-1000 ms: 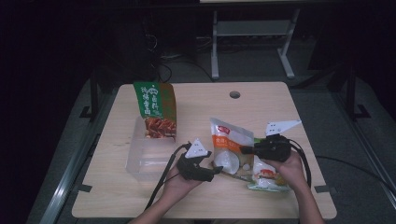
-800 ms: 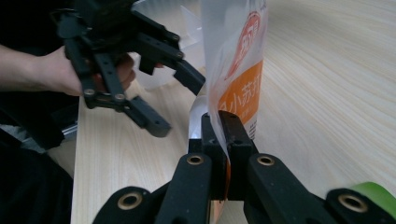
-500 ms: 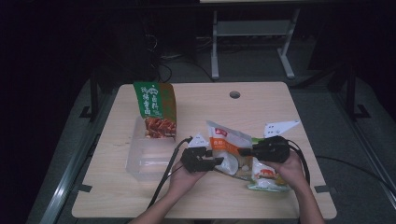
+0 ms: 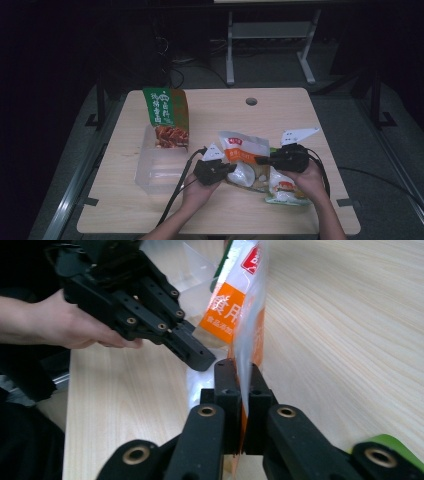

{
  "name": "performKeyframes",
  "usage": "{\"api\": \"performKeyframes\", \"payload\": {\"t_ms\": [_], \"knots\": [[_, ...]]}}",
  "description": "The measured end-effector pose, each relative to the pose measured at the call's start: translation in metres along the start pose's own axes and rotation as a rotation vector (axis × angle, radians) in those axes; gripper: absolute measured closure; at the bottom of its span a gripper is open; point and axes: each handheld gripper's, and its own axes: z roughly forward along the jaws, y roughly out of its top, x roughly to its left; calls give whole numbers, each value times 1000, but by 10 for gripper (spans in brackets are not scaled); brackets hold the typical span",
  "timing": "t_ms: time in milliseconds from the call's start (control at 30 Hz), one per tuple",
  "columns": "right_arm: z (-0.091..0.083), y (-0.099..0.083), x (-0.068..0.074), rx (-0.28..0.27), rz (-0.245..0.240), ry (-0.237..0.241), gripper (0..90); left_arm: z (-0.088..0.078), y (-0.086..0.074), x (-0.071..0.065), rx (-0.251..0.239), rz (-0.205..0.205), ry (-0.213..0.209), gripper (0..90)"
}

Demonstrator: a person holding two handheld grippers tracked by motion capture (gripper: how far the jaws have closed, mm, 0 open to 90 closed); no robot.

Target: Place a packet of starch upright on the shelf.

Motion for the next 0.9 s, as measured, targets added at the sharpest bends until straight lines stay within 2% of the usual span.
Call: {"api": "performKeyframes", "payload": {"t_ms": [33,67,267,400,500,567,633,700,733,900], "knots": [[1,1,1,7,5,-4,864,0,0,0,0,0,0,894],[2,2,1,10,3,-5,854,-1,0,-1,1,17,11,896],[9,7,2,10,21,-2,822,-3,-2,-2,-4,27,15,896],[21,10,3,54,33,-16,802,-5,-3,-2,-3,39,25,896],[25,9,4,63,42,-26,822,-5,-4,-1,-2,30,19,894],[28,8,4,63,29,-35,873,-6,-4,-1,-7,30,19,891],[26,7,5,45,40,-32,897,-7,-5,-3,-5,29,29,838],[23,6,5,23,45,-28,898,-8,-6,-3,-5,18,41,673],[22,6,6,15,45,-24,899,-11,-8,-5,-13,-3,26,666],[18,5,12,-13,25,-47,900,-18,-10,-9,-11,2,25,546]]}}
